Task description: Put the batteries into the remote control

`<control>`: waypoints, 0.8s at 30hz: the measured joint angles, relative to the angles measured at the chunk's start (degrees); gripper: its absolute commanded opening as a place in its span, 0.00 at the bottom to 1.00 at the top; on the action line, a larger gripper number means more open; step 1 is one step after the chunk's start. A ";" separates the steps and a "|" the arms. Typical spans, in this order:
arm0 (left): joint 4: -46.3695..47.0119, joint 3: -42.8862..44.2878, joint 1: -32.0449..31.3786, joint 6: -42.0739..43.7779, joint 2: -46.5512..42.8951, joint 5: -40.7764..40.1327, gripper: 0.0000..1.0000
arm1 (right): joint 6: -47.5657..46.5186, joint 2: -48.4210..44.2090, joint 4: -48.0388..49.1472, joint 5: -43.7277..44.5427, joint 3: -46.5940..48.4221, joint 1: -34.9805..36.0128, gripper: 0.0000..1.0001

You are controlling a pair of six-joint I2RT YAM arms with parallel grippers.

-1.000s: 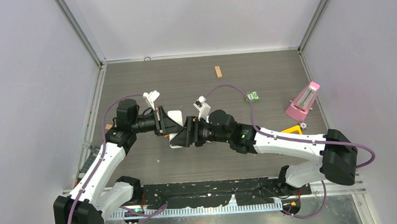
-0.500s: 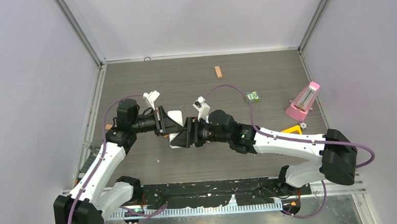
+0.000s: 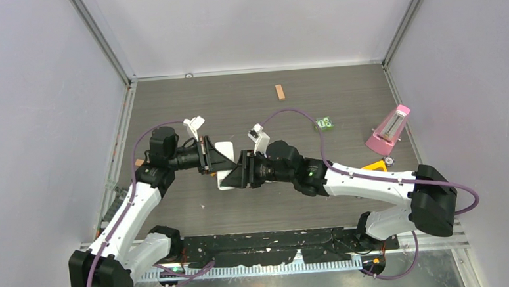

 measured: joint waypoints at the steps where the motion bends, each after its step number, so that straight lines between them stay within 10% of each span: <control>1: -0.02 0.00 0.02 -0.02 0.00 0.00 0.00 | 0.00 0.00 0.04 -0.02 0.00 0.00 0.52; 11: 0.00 0.00 0.00 -0.04 -0.02 -0.31 0.00 | -0.02 -0.61 1.05 -0.22 -0.11 0.11 0.75; 24: 4.87 0.00 0.50 -4.11 -4.11 -0.92 0.00 | -3.80 -6.95 5.22 -0.74 -3.72 -0.98 0.74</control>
